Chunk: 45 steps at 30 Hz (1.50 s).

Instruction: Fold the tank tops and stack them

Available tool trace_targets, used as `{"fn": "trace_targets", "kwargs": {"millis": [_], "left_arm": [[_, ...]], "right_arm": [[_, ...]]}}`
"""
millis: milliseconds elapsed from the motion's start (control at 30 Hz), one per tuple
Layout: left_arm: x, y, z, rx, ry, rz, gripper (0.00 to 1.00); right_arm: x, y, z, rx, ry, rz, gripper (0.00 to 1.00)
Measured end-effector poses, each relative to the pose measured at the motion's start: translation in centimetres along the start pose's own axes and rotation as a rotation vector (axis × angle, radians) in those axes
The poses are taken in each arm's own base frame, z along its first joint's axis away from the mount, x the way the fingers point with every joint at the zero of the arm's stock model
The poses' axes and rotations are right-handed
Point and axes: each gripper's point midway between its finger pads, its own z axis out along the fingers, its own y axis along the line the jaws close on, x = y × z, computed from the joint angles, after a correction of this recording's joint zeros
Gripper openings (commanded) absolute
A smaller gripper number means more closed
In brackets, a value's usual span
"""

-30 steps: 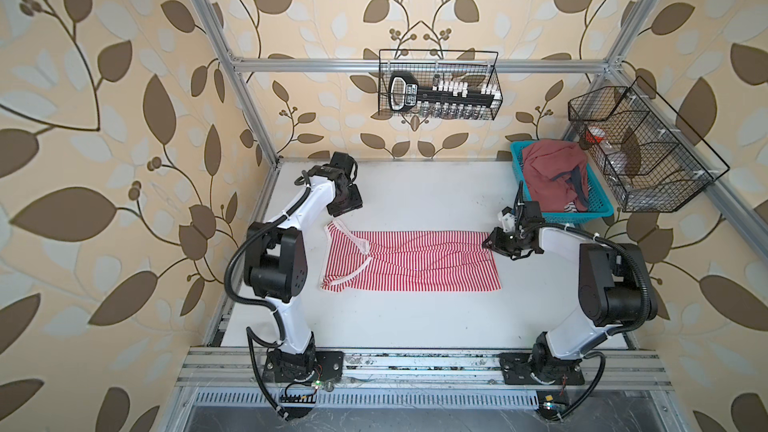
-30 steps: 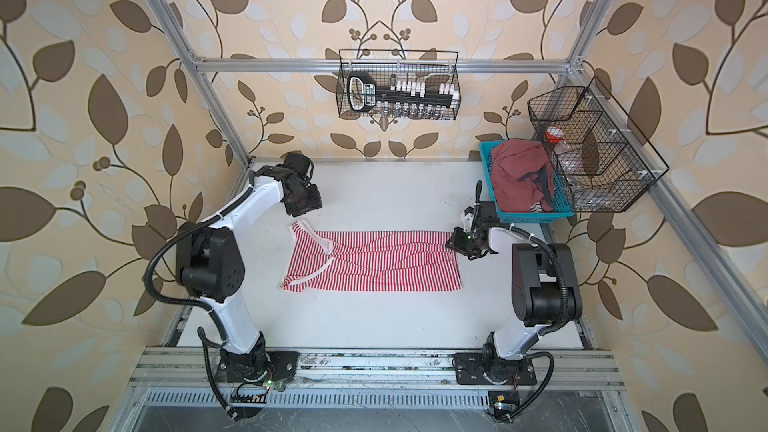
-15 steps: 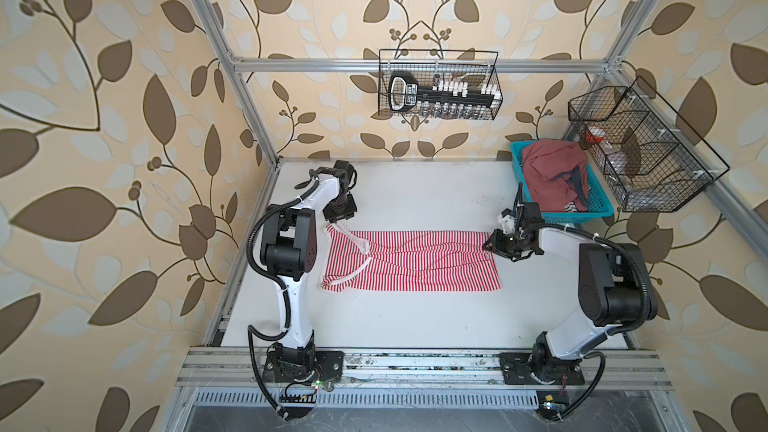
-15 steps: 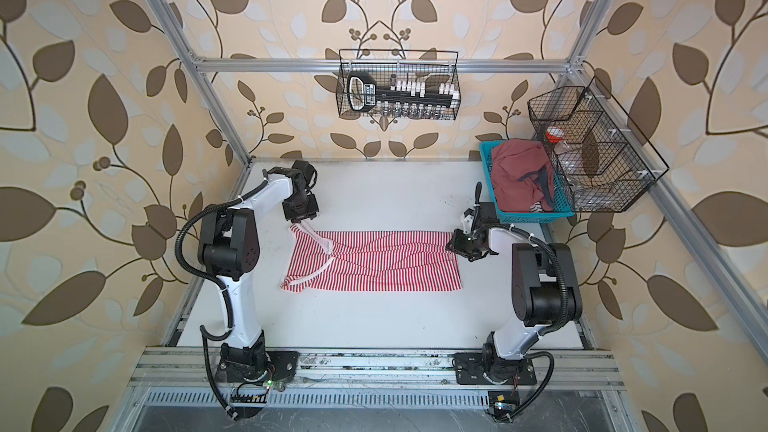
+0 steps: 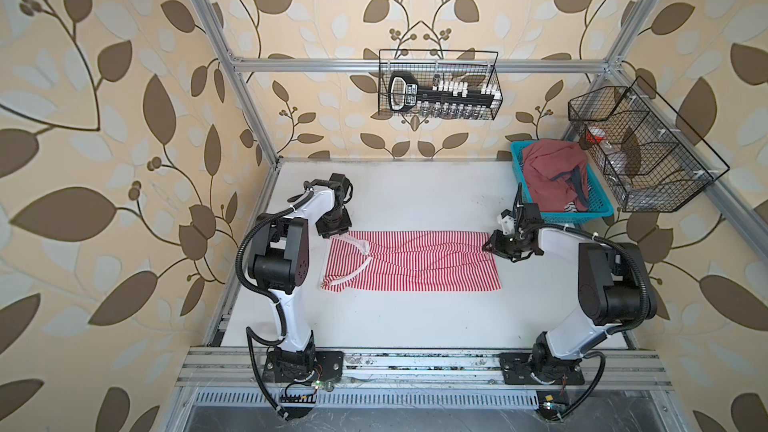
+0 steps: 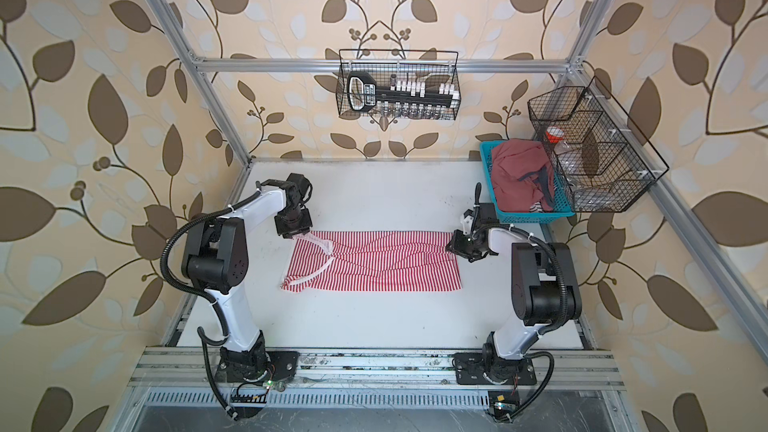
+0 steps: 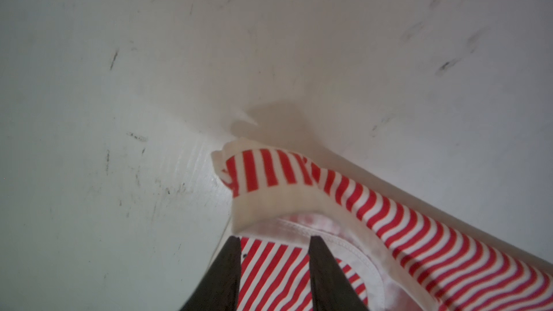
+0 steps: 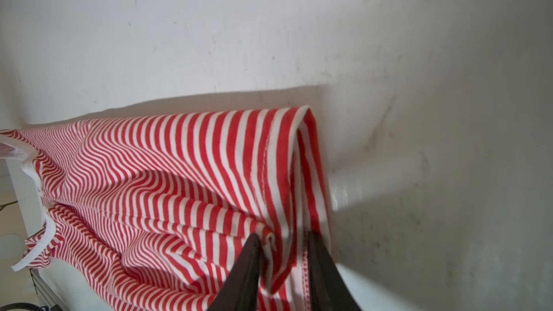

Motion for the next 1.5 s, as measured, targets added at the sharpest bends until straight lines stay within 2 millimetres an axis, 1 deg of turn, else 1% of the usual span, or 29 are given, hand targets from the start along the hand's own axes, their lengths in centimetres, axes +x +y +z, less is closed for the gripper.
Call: {"fn": "trace_targets", "kwargs": {"millis": [167, 467, 533, 600, 633, 700, 867, 933, 967, 1000, 1033, 1100, 1167, 1267, 1367, 1500], "left_arm": [[1.3, 1.3, 0.6, -0.018, 0.017, -0.020, 0.42], [2.9, 2.8, 2.4, -0.051, 0.047, -0.040, 0.41], [3.0, 2.8, 2.2, -0.048, 0.046, -0.049, 0.41], [2.6, 2.5, 1.5, -0.020, 0.030, -0.062, 0.41], [2.3, 2.3, 0.9, -0.001, 0.021, -0.070, 0.41], [1.0, 1.4, -0.9, 0.052, -0.012, -0.080, 0.41], [-4.1, -1.8, -6.3, 0.197, -0.148, -0.096, 0.41], [-5.7, -2.7, -7.6, 0.226, -0.182, -0.100, 0.41], [-6.5, -3.2, -7.9, 0.238, -0.192, -0.100, 0.41], [-7.1, -3.6, -7.8, 0.246, -0.194, -0.100, 0.41], [-7.6, -4.1, -7.3, 0.249, -0.188, -0.099, 0.40], [-7.7, -4.7, -5.5, 0.237, -0.156, -0.095, 0.40], [-7.1, -4.8, -3.0, 0.208, -0.102, -0.090, 0.40], [-5.5, -4.5, -0.6, 0.182, -0.037, -0.084, 0.40], [-4.5, -4.0, 0.3, 0.164, -0.009, -0.082, 0.40], [-3.8, -3.4, 0.8, 0.154, 0.005, -0.086, 0.40]], "right_arm": [[0.0, 0.0, 0.0, 0.000, 0.001, 0.000, 0.29], [0.0, 0.0, 0.1, 0.000, 0.002, 0.000, 0.29], [0.0, 0.0, 0.1, 0.000, 0.002, 0.000, 0.29], [0.0, 0.0, 0.1, 0.000, 0.002, 0.000, 0.29], [0.0, 0.0, 0.0, 0.000, 0.002, 0.000, 0.29], [0.0, 0.0, 0.0, 0.000, 0.002, 0.000, 0.29], [0.0, 0.0, 0.0, 0.001, 0.001, 0.000, 0.29], [0.0, 0.0, 0.0, 0.001, 0.001, 0.000, 0.29], [0.0, 0.0, 0.0, 0.001, 0.001, 0.000, 0.29], [0.0, 0.0, 0.0, 0.001, 0.001, 0.000, 0.29], [0.0, 0.0, 0.0, 0.001, 0.001, 0.000, 0.29], [0.0, 0.0, 0.0, 0.001, 0.002, 0.000, 0.29], [0.0, 0.0, 0.0, 0.001, 0.002, 0.000, 0.29], [0.0, -0.1, 0.0, 0.003, 0.002, 0.001, 0.29], [0.0, -0.1, 0.0, 0.003, 0.002, 0.000, 0.29], [0.0, -0.1, 0.0, 0.003, 0.002, 0.001, 0.29]]}}
